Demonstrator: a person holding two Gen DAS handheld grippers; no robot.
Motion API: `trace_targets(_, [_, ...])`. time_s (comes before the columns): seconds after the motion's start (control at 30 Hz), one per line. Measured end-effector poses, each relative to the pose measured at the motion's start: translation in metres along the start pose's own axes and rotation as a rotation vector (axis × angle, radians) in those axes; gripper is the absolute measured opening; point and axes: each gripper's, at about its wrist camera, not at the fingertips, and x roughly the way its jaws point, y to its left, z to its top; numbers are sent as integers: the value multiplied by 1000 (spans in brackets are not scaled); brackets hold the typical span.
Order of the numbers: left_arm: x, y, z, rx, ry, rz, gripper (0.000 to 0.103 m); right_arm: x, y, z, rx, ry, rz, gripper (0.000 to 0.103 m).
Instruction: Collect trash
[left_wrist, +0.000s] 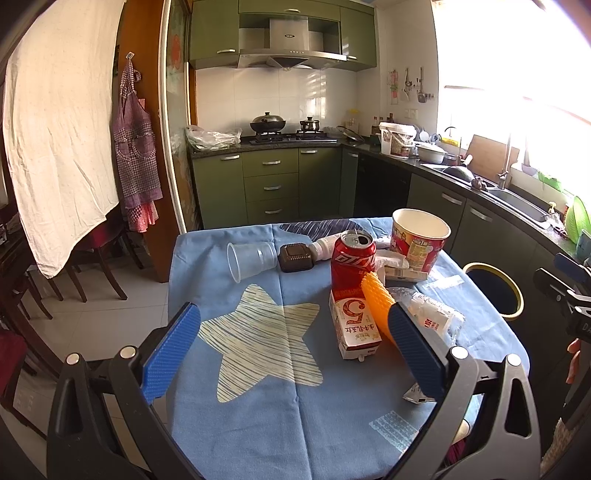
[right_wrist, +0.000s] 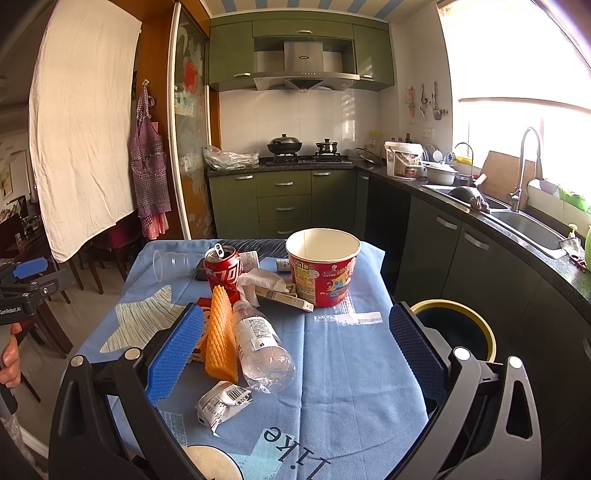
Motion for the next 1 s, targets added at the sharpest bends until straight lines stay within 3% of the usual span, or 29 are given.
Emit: trace_targets(1.0, [2, -3, -4, 3, 6, -4, 97, 2, 1, -3, 0, 8, 2, 99])
